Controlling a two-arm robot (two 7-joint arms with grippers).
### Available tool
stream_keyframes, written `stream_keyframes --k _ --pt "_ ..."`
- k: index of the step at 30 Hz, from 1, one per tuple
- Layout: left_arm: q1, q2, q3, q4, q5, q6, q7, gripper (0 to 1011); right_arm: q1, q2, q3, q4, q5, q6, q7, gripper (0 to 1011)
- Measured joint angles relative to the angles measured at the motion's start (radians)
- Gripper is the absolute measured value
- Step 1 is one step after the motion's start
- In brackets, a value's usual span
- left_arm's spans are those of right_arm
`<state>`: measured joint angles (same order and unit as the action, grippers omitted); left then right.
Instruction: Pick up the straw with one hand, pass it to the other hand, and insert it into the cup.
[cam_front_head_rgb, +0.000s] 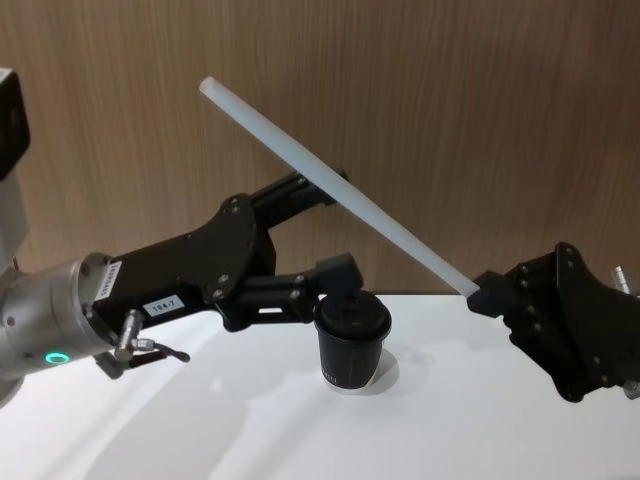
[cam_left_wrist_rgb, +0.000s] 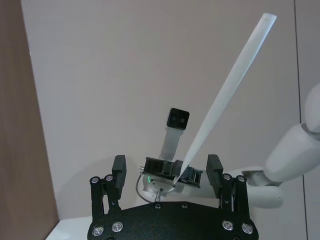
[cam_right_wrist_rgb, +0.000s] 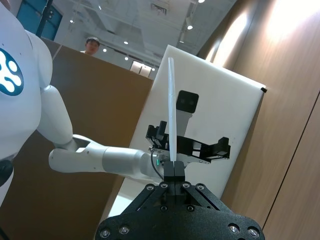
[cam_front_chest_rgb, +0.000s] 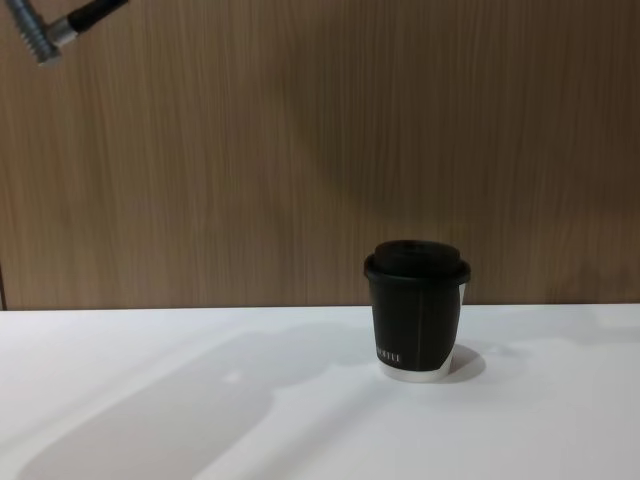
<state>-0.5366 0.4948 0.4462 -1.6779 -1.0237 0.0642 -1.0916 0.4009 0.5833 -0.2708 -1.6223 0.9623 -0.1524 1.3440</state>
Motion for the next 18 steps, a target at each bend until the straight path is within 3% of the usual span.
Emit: stream_keyframes --k 18 --pt "-0.053 -0.033 0.034 0.033 -0.055 0.036 -0.019 1003 0.0 0.0 0.0 0.0 0.0 0.0 0.0 1"
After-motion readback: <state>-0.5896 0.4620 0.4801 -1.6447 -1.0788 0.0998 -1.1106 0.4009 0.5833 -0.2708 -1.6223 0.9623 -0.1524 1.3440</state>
